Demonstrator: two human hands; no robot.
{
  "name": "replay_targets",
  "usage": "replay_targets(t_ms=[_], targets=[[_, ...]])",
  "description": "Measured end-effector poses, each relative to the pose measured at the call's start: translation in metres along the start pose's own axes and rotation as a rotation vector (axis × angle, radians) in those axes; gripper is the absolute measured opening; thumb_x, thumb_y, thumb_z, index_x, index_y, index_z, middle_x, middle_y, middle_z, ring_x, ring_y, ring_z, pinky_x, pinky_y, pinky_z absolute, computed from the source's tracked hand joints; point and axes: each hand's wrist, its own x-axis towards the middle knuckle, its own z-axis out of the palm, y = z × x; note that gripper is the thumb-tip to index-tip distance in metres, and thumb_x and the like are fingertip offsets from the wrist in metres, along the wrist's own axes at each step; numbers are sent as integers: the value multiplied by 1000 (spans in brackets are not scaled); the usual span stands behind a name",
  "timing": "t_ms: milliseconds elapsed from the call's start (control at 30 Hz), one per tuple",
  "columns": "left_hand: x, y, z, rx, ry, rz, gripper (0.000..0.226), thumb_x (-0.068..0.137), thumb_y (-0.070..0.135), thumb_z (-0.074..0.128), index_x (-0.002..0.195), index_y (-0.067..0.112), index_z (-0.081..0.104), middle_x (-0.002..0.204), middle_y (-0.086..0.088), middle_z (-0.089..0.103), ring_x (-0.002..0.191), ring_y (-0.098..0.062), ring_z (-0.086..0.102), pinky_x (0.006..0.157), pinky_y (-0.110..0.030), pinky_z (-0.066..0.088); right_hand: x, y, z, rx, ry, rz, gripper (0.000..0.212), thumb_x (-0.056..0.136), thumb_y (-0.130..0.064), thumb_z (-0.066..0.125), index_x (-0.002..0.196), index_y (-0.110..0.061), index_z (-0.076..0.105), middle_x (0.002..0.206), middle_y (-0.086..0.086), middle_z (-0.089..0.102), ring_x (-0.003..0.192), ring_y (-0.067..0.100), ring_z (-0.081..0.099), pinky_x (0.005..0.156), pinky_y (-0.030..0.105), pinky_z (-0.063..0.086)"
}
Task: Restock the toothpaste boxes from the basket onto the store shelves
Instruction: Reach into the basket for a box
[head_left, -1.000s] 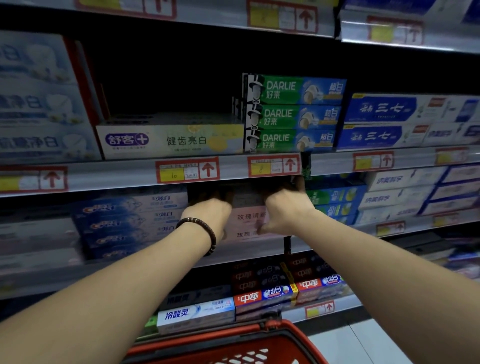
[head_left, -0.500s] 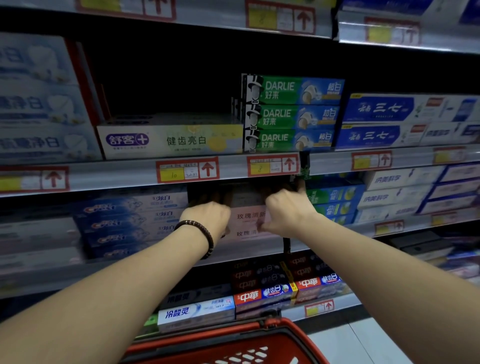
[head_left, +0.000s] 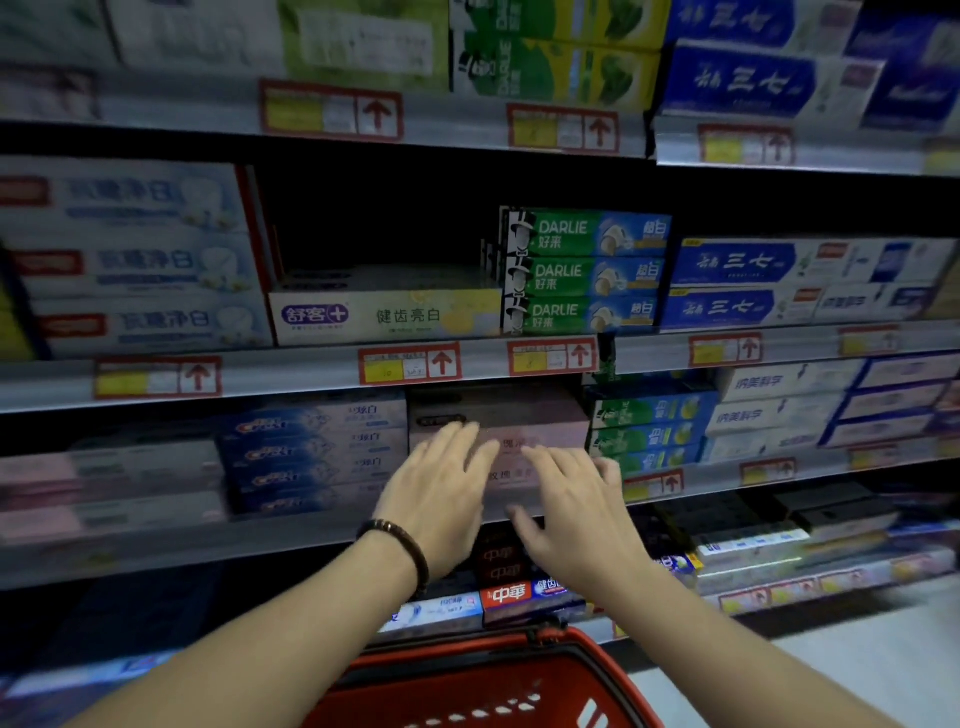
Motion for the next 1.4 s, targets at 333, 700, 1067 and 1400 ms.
replay_targets(t_ms=[333,700,1067,1400], targets=[[-148,-17,-39,-161,-216,-243,49,100,48,50,146,35,40,140,11,47,129,-17,45,108,-33,43,-68,-65,-22,281,-212,205,52,102,-52,57,148,-29,49,135,-8,62,126,17,59,96,35,52],[-252,-72,-54,-299,-297,-494,44,97,52,59,136,34,52,130,8,58,125,-16,57,103,-32,49,-109,-108,-31,273,-352,174,54,101,-53,56,148,-25,51,135,-4,64,126,19,60,95,34,52],[-324,-126,-76,-344,-546,-662,45,95,53,65,133,27,62,129,1,66,110,-18,64,94,-30,54,-129,-178,-55,237,-417,124,58,100,-51,60,147,-19,53,135,4,64,126,28,61,98,41,53],[-386,-152,-86,-389,-488,-847,37,93,50,68,125,31,67,112,7,70,100,-14,65,94,-35,57,-130,-249,-20,275,-520,24,53,94,-52,63,136,-20,61,129,6,69,121,29,65,97,42,54]])
